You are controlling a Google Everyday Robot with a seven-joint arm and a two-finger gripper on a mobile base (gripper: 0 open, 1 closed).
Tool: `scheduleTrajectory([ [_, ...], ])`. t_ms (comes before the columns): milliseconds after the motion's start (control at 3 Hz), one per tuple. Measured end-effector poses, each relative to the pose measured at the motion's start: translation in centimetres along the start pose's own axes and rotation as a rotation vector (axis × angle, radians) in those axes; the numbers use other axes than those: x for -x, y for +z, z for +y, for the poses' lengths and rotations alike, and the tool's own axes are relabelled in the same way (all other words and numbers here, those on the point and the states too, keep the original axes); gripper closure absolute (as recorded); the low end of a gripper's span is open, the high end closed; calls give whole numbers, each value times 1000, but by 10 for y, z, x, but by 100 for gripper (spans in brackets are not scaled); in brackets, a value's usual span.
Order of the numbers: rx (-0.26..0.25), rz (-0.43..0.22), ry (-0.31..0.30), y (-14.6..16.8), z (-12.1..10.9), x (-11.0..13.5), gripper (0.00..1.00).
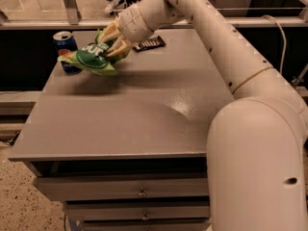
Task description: Move green rice chip bag near pepsi can
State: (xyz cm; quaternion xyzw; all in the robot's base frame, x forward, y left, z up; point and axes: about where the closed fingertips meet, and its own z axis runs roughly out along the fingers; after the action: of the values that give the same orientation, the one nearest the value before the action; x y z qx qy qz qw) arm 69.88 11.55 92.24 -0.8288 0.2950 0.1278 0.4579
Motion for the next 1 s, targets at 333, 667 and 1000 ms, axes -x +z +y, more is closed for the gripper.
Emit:
scheduleTrajectory([
  [333, 35, -23, -44, 6, -2, -4, 100],
  [667, 59, -34, -72, 10, -4, -6, 83],
  [1000, 74, -36, -93, 14, -7, -6, 59],
])
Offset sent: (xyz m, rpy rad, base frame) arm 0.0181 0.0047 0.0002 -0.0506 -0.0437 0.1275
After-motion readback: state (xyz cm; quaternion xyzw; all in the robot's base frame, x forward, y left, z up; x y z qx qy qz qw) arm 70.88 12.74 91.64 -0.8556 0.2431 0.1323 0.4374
